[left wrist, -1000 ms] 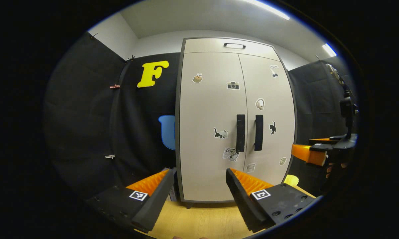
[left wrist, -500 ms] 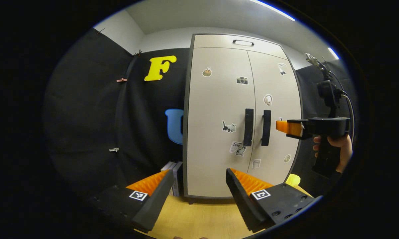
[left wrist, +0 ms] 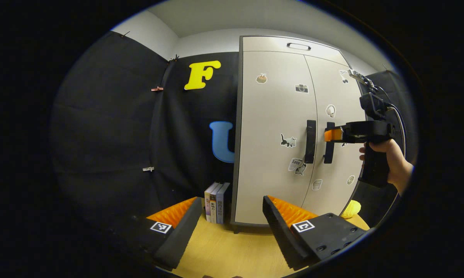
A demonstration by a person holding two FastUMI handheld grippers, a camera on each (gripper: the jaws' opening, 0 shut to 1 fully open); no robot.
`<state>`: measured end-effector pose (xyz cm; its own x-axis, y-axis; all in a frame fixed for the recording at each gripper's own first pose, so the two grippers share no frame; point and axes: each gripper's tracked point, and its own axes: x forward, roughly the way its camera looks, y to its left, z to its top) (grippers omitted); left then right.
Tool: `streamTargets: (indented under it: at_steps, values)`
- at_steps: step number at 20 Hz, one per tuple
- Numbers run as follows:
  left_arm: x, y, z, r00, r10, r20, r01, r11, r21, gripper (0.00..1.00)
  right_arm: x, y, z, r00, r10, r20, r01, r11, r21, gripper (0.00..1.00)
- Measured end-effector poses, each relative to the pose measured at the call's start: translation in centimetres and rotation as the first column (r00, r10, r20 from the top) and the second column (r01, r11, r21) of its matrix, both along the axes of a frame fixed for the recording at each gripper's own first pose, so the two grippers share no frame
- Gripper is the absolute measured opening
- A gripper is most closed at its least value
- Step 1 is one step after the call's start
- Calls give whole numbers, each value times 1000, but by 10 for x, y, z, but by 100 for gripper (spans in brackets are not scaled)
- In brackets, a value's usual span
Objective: Open the right door of the double-door shoe cabinet with the right hand, and open the left door with the left hand.
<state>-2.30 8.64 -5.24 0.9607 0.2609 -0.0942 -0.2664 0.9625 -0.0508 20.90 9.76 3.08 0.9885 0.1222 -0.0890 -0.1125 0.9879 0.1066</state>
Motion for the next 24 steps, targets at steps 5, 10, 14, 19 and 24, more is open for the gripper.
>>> streamTargets:
  at_steps: [5, 10, 14, 19, 24]
  values:
    - [-6, 1, -2, 1000, 10, -11, -10, 1000, -8, 97, 14, 5, -15, 998, -22, -56, 24, 999, 32, 99]
    - [-16, -14, -10, 999, -33, -35, 32, 999, -30, 97, 22, 12, -25, 995, -38, -94, 46, 996, 82, 76]
    - [-20, -14, -7, 999, -38, -38, 37, 999, -25, 97, 17, 23, -22, 998, -9, -59, 12, 999, 53, 46]
    - [-27, -16, -1, 998, -67, -12, 66, 997, -46, 97, 13, 24, -22, 999, 38, -11, -38, 997, 62, 26]
    - [-31, -18, 2, 997, -71, 0, 71, 996, -56, 96, 9, 24, -22, 995, 97, -37, -94, 992, 83, 14]
